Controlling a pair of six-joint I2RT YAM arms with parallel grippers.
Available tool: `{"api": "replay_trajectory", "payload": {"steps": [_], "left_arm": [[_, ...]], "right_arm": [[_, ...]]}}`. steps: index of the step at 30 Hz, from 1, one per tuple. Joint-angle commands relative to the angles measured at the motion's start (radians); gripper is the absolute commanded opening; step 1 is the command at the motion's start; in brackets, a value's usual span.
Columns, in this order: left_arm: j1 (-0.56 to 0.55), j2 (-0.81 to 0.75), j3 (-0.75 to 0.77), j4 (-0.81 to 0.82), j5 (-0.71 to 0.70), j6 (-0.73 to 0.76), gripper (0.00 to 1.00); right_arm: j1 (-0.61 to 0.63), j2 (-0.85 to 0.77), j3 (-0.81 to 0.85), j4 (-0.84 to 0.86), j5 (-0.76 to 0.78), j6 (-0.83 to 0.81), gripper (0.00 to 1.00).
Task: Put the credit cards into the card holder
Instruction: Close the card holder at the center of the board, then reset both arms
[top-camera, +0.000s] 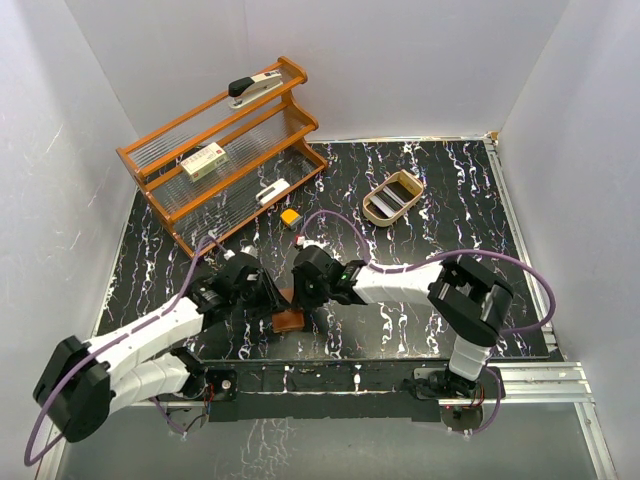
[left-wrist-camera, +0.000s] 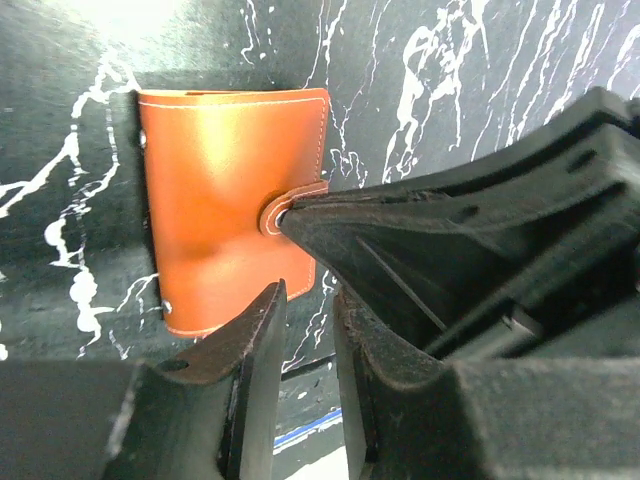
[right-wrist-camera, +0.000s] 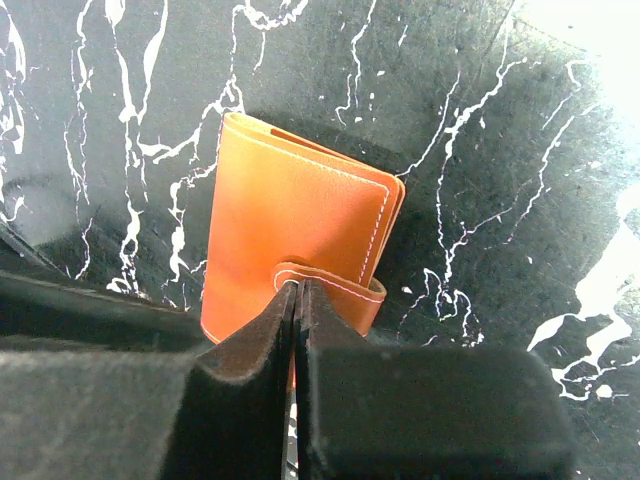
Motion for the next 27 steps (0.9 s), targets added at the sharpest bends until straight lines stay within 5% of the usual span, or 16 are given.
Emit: {"api": "replay_trajectory", "payload": {"steps": [1,10,18,27], "left_arm": [[0.001,-0.121,0.043,-0.169,-0.114,0.024,0.25],[0.004,-0.225,0.069,-0.285,-0.162,0.046,0.33],[0.004,-0.247,0.25,-0.429,-0.197,0.14,0.39],[0.005,-0.251,0.406,-0.481,-0.184,0.232,0.43]], "right_arm": [[0.01,0.151,-0.076,-0.271,0.134,-0.069,0.01],[0.01,0.075,0.07,-0.34,0.153,-0.095,0.11],[0.01,-0.141,0.235,-0.433,0.241,-0.109,0.41],[0.009,-0.409,0.209,-0.401,0.301,-0.165,0.64]]}}
